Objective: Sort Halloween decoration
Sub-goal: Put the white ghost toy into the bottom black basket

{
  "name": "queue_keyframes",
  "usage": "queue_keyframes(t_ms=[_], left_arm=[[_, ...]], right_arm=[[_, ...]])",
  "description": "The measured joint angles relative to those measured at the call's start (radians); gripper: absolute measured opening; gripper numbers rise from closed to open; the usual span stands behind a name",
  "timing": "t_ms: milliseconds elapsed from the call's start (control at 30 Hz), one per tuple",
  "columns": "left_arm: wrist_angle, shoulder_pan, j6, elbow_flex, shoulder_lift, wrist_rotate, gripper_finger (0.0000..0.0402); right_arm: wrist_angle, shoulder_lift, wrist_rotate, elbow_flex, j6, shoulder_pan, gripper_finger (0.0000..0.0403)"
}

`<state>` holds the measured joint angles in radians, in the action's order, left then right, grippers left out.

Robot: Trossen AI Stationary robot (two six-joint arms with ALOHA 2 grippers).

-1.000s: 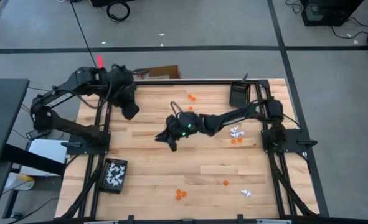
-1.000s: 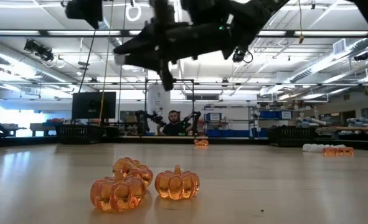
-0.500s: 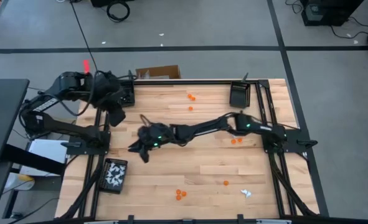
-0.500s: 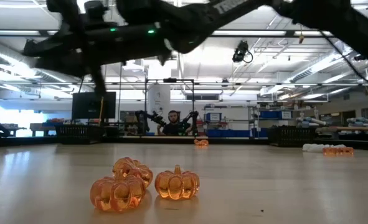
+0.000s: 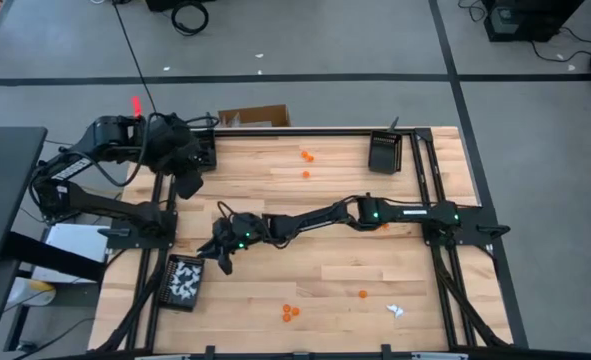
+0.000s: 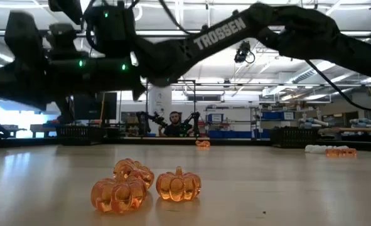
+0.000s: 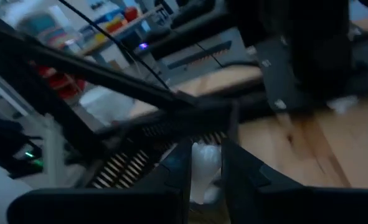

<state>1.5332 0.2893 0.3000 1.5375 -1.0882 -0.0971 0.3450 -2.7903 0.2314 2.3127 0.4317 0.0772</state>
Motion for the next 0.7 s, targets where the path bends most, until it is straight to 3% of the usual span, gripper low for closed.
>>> queue_keyframes(t_ms=[333,533,700], left_arm=[[-0.011,0.000,0.004,0.000,-0.005,-0.003,0.0155],[-0.011,0.000,0.013,0.000,-0.006,-0.003,0.0155],[-0.011,0.000,0.008,0.000,-0.006,-0.002,0.0155]], right_arm=[[0.179,-0.089,-0.030,0.015,-0.241,0.020,0.0073],[0.180,-0.090,-0.096,0.014,-0.309,0.020,0.0074],[0.242,-0.089,-0.108,0.014,-0.276,0.012,0.0074]])
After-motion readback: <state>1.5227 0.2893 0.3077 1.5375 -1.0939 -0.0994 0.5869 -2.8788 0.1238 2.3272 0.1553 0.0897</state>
